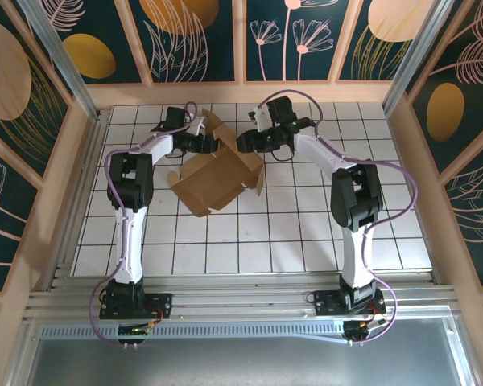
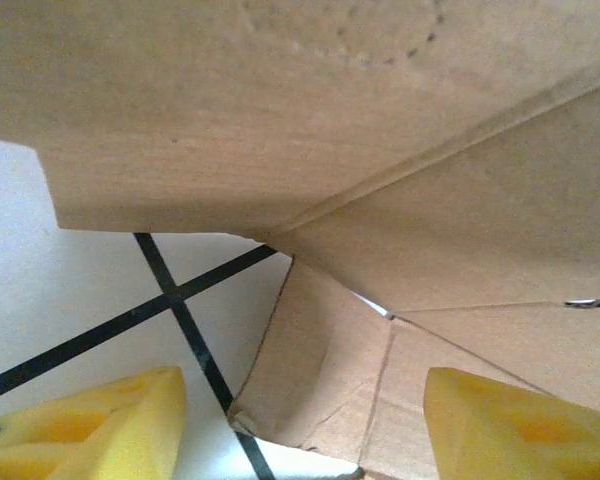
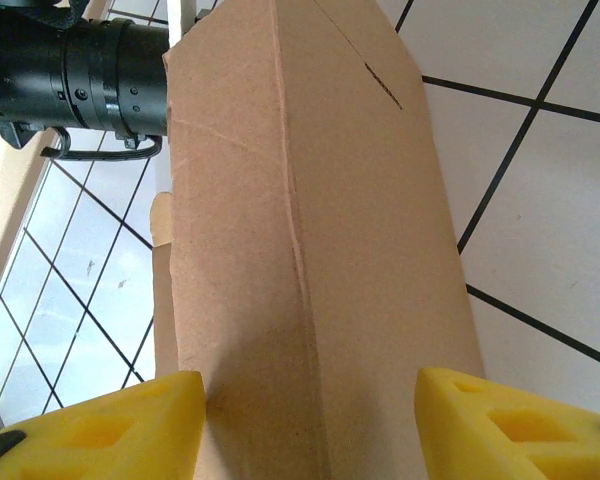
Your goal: Fold the paper box
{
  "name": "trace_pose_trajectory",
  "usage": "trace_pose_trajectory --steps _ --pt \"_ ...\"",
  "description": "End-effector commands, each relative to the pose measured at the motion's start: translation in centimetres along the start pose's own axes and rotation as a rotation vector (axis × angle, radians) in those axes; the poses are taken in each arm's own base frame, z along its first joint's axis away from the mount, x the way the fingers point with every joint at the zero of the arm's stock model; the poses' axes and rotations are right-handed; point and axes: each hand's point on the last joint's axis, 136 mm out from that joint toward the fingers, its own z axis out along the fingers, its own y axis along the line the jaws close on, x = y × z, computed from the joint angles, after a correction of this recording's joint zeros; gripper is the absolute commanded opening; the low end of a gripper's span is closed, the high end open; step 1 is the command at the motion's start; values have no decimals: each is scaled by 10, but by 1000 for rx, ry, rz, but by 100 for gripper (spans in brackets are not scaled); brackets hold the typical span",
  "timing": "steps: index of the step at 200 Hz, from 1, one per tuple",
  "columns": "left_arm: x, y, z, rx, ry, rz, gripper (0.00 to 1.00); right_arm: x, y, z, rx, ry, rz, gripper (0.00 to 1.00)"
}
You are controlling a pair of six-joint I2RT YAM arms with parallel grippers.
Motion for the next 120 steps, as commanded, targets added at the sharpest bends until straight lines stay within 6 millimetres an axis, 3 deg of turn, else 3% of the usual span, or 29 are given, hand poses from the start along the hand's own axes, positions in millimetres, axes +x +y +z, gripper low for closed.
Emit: trace_pose_trajectory --steps 1,52,83,120 --pt "19 -9 15 112 61 -80 57 -3 9 -6 -20 -11 2 58" --pt "11 -22 14 189 23 -94 38 -2 8 -5 -22 -18 13 58" --pt "7 -45 6 317 15 -66 22 -2 9 -5 -29 -19 21 58" --pt "7 -49 4 322 5 -18 19 0 9 -6 -25 -17 23 58"
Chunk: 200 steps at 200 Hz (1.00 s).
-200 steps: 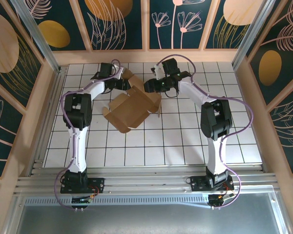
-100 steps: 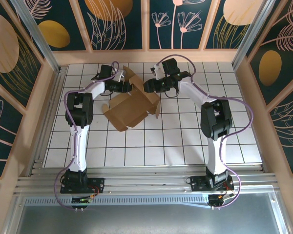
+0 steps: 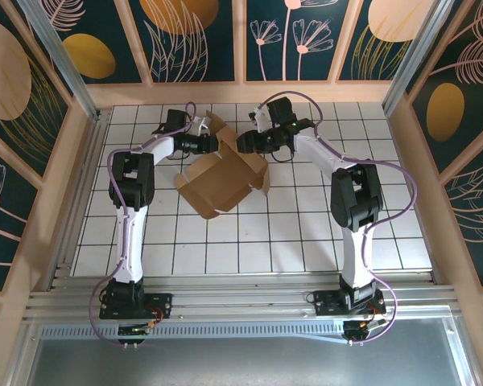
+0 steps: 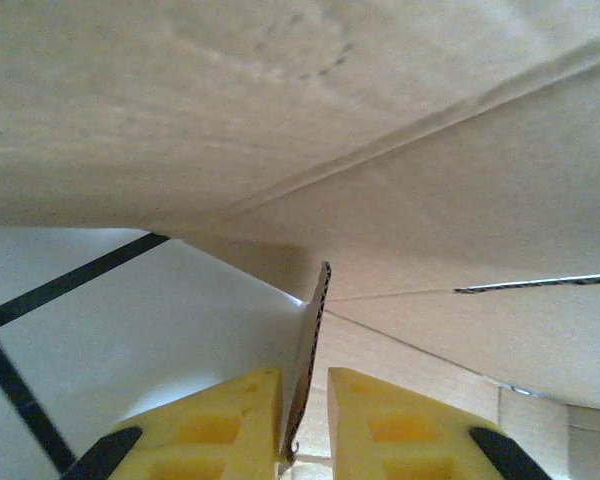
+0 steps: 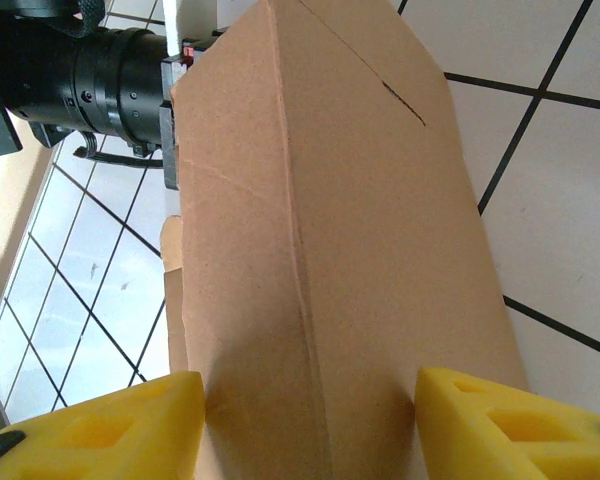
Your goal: Fold the paper box
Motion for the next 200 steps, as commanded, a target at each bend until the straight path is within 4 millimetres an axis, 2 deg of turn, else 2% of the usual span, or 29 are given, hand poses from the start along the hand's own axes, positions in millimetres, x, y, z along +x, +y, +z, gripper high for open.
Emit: trace_pose_trajectory --steps 1,20,64,100,122,161,181,200 --pt "4 -16 3 74 10 53 19 -1 10 -7 -20 -15 -1 58" --pt "6 -19 -1 29 3 137 16 1 8 -8 -14 -13 3 58" --pt "8 -57 -10 -42 -78 454 4 3 9 -7 -21 -12 19 58" --pt "4 -74 -7 -118 -93 603 0 8 9 -7 -23 -6 26 57" --pt "8 -78 -2 -159 -92 646 0 9 8 -7 -25 -9 32 57" --pt "29 -63 7 -281 -41 697 1 15 4 -6 -25 -8 46 57" --pt "33 -65 4 -280 -62 688 6 18 1 -5 -19 -4 52 57" --pt "33 -72 3 -249 -82 676 15 20 -1 -5 -20 -5 58 57"
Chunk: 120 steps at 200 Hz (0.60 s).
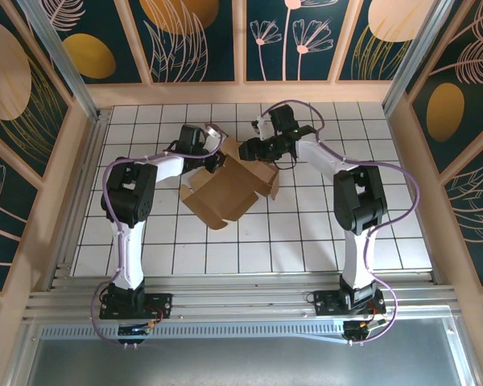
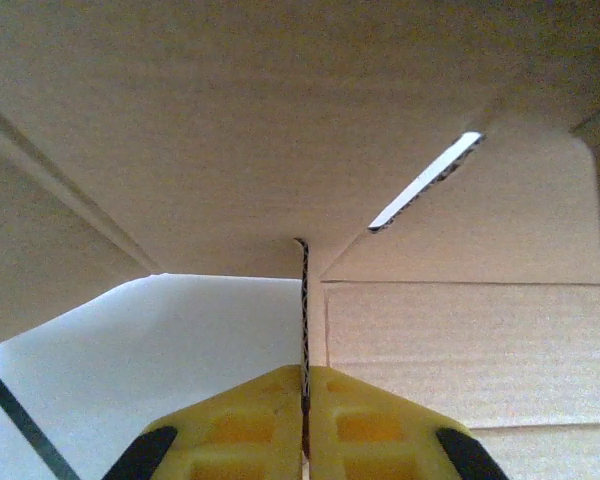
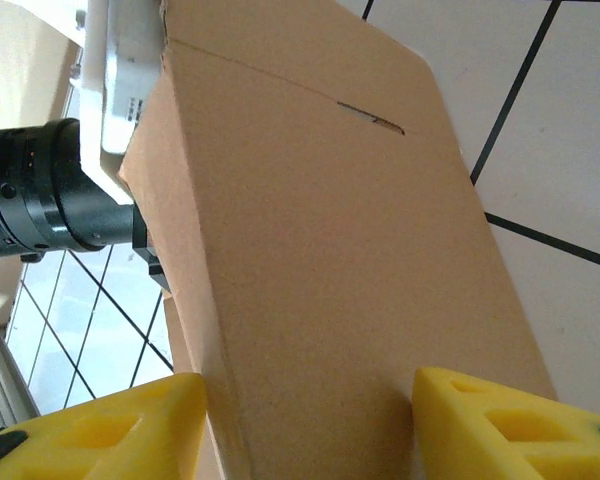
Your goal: Fold the paper box
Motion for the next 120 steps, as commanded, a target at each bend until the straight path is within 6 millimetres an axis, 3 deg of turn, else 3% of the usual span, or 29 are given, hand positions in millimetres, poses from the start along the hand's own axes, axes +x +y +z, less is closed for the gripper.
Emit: trace_pose_trajectory --steps 1,27,82,120 --pt "-29 -26 -9 47 -90 101 15 -8 3 -6 -2 -45 -8 57" --pt "-38 -33 -16 75 -130 77 21 -7 2 -6 -1 -46 -7 57" --pt "-69 -40 -49 57 -217 48 48 -5 1 -12 10 -47 -17 57" --pt "-67 -33 -79 -15 -225 58 55 -3 -1 -14 13 -49 -17 56"
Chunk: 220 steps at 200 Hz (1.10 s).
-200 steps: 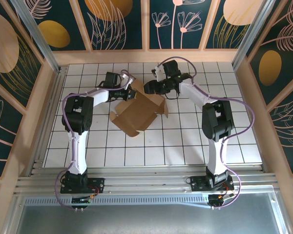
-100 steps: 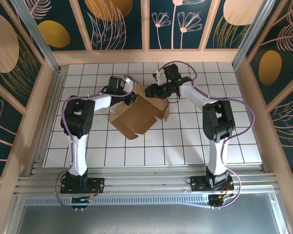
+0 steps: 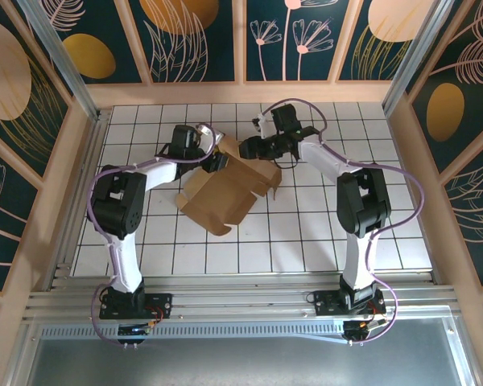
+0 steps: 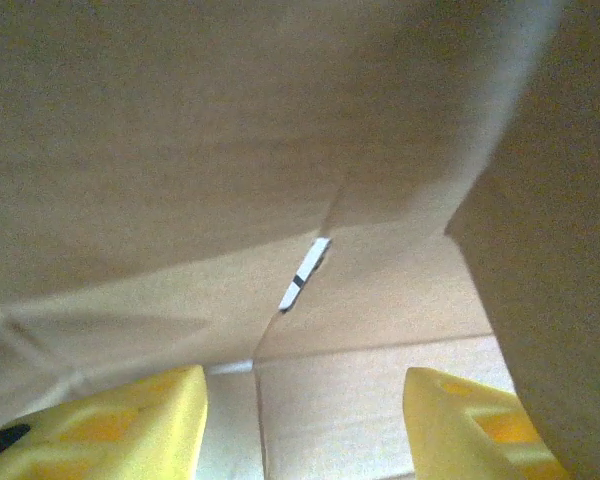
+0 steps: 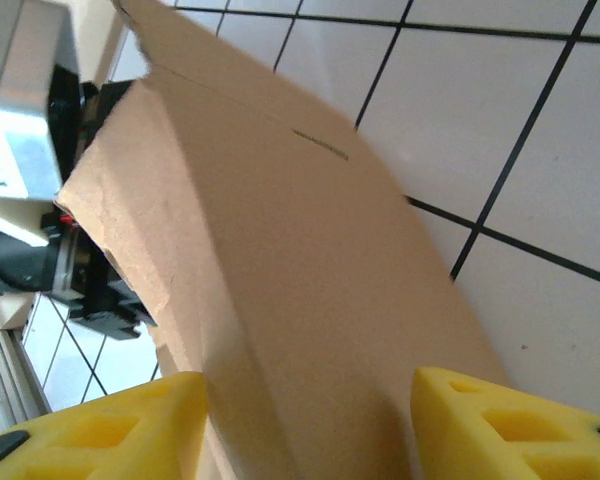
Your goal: Fold the paper box
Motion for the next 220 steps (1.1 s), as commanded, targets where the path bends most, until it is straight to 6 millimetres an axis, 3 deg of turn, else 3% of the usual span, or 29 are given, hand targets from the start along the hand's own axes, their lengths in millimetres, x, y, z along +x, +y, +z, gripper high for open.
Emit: trace_pose_trajectory --steps 1,44,54,78,90,100,112,148,195,220 --pt "-43 -16 -30 10 -126 88 55 5 -11 -2 41 -1 11 56" --pt "-35 -3 -68 -88 -149 91 57 7 -14 2 37 2 16 55" --pt "-45 -2 -84 -119 -183 108 57 8 -14 3 35 6 17 55" --pt "-51 31 -99 -241 -184 129 57 10 -12 3 30 11 17 55" --pt "-50 49 -95 -260 -127 133 59 11 -11 2 28 15 18 55" --pt "-40 62 -78 -241 -52 131 59 11 -8 2 25 14 14 55" --pt "-42 71 -65 -210 -7 156 60 11 -7 1 23 14 14 55" --pt "-42 73 -30 -36 33 191 62 11 -5 0 23 18 12 55" --pt "-38 89 0 45 97 205 65 16 -6 0 25 38 12 55" --pt "-25 79 10 143 139 223 67 19 -8 1 30 47 14 55"
